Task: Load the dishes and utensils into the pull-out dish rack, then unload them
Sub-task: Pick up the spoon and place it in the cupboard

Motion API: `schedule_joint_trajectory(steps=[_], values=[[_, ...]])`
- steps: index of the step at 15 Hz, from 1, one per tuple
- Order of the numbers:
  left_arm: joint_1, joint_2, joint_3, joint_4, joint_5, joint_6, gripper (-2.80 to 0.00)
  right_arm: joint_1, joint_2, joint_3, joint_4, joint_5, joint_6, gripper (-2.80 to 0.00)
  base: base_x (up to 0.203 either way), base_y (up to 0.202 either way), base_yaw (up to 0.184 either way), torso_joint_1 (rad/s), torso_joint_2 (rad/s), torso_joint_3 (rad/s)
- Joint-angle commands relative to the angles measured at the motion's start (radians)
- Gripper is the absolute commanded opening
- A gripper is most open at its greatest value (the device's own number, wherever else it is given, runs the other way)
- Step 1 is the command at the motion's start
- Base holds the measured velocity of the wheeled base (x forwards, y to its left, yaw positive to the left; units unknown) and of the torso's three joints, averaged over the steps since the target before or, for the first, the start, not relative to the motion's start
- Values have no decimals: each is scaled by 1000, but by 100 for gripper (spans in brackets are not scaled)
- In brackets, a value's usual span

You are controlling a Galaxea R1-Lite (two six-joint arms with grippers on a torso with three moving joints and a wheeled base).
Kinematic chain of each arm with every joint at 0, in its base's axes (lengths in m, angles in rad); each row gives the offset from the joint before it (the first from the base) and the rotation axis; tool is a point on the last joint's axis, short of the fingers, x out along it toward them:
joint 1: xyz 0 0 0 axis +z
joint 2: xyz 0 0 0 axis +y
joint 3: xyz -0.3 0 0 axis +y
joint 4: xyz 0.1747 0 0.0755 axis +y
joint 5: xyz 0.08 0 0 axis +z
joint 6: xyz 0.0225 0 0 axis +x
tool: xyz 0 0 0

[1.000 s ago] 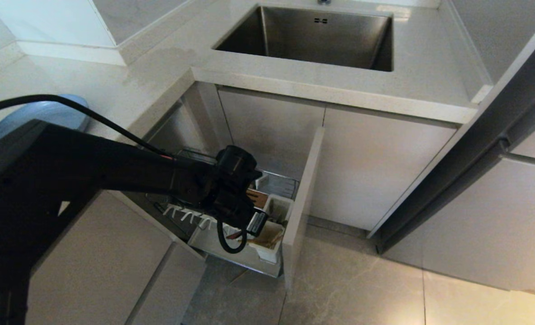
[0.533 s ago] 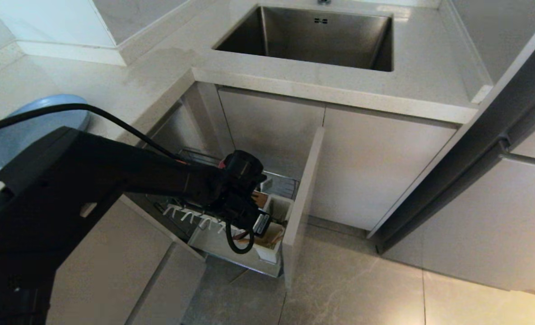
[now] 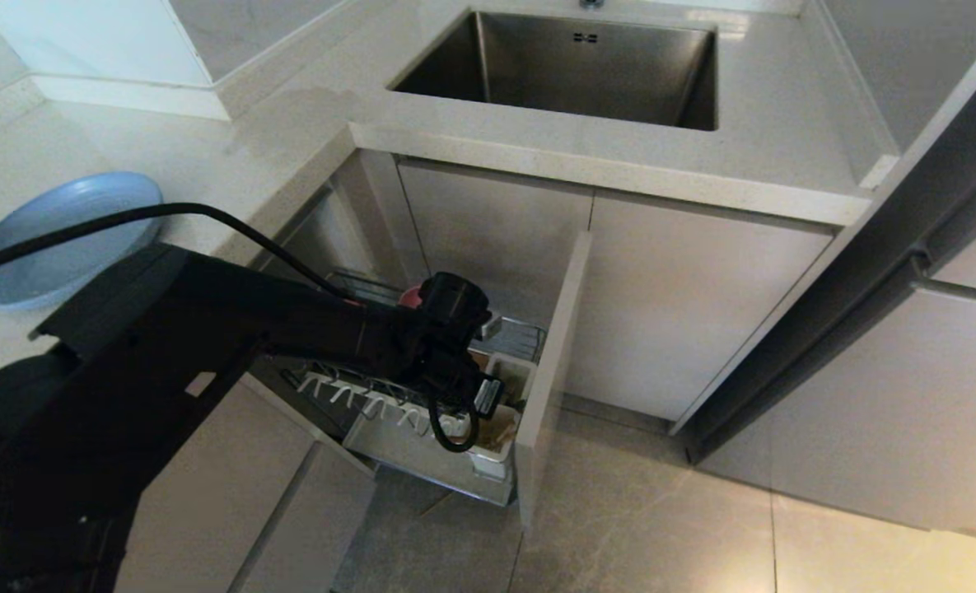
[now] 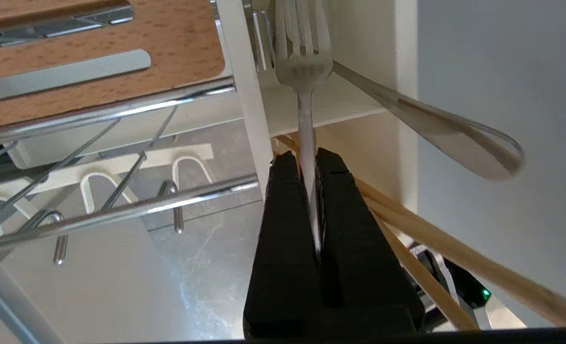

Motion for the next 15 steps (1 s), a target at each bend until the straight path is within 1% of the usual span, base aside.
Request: schedule_joint_trajectory(steps=[1, 3, 5, 9, 15], values=[[0, 14, -8, -2, 2, -4, -280, 0, 0, 9, 0, 0, 0, -280, 0, 0, 0, 0, 0, 0], [0, 16, -15, -8, 1, -18, -280, 0, 0, 9, 0, 0, 0, -280, 0, 0, 0, 0, 0, 0], [0, 18, -17, -21, 1, -18, -280, 0, 0, 8, 0, 0, 0, -280, 0, 0, 0, 0, 0, 0], [0, 26, -26, -78, 1, -36, -280, 0, 0, 8, 0, 0, 0, -280, 0, 0, 0, 0, 0, 0], [0, 29, -27, -83, 1, -37, -280, 0, 0, 9, 0, 0, 0, -280, 0, 0, 0, 0, 0, 0]])
